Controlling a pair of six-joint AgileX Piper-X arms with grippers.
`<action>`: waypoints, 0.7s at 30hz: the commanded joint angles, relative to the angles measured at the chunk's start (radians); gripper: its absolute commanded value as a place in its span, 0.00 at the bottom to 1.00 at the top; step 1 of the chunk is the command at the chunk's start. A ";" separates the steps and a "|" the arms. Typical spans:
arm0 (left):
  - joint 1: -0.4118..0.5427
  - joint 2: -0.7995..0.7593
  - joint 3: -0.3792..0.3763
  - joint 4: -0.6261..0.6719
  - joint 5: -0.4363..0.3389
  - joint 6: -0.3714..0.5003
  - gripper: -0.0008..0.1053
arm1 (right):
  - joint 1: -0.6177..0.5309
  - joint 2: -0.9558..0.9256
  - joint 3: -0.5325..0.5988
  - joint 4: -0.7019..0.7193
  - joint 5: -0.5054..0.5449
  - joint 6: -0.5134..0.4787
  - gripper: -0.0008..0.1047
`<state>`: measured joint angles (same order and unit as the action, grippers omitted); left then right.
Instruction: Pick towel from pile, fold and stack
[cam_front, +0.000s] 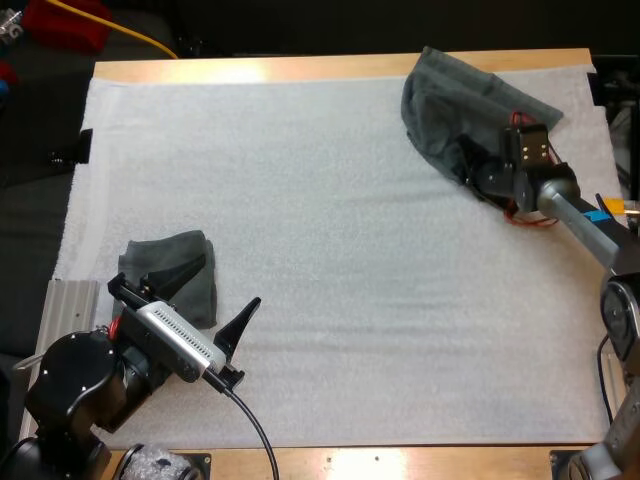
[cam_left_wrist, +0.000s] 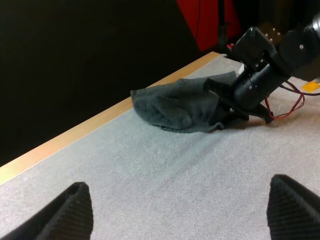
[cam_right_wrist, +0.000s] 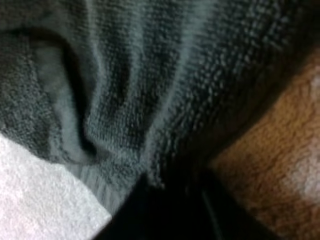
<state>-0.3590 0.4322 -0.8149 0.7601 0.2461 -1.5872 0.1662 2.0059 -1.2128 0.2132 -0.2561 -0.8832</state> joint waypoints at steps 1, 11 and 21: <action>-0.003 0.002 -0.009 -0.012 -0.011 -0.008 0.66 | 0.002 0.011 0.002 0.003 -0.010 -0.012 0.02; -0.003 0.003 -0.009 -0.012 -0.105 -0.008 0.66 | 0.030 -0.113 0.002 0.037 -0.010 -0.261 0.01; -0.003 0.039 -0.009 -0.012 -0.078 -0.008 0.66 | 0.113 -0.364 0.002 0.097 -0.009 -0.431 0.01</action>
<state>-0.3590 0.4720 -0.8149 0.7563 0.1660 -1.5872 0.2787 1.6578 -1.2096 0.3089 -0.2589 -1.2954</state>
